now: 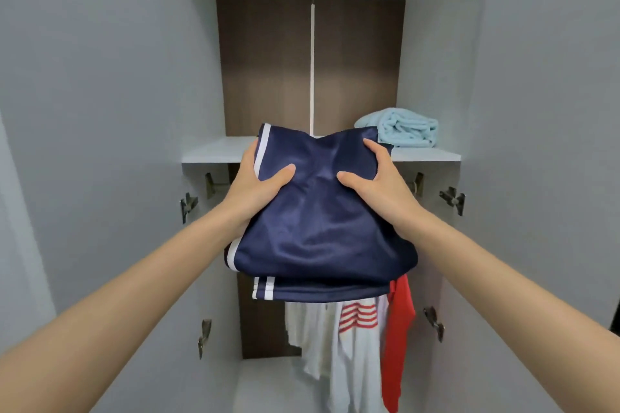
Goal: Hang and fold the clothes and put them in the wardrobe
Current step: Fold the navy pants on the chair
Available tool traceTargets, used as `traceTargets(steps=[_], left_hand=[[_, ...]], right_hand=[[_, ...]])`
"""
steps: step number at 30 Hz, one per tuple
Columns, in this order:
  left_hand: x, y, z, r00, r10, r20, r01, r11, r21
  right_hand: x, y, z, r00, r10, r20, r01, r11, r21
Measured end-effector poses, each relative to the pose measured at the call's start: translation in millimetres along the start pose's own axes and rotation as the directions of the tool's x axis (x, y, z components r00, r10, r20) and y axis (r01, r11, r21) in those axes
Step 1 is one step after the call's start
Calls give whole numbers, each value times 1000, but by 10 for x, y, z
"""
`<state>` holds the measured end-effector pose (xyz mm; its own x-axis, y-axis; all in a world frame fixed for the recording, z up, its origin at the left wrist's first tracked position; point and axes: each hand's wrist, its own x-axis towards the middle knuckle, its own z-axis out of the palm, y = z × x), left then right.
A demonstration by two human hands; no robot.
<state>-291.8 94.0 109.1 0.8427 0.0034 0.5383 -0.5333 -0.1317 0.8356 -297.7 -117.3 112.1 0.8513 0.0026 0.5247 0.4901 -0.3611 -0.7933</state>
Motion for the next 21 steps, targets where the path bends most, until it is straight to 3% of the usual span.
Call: traceTargets(steps=[10,21], left_hand=[[1937,-180,-226,992,76,-102,-66,992,103],[3607,-931,-1000,960,74,-269,-2,966,260]], right_hand=[[2174,149,311,992,-90,87,87,996,37],[3862,486,1540,992,-65,108,52,992,116]])
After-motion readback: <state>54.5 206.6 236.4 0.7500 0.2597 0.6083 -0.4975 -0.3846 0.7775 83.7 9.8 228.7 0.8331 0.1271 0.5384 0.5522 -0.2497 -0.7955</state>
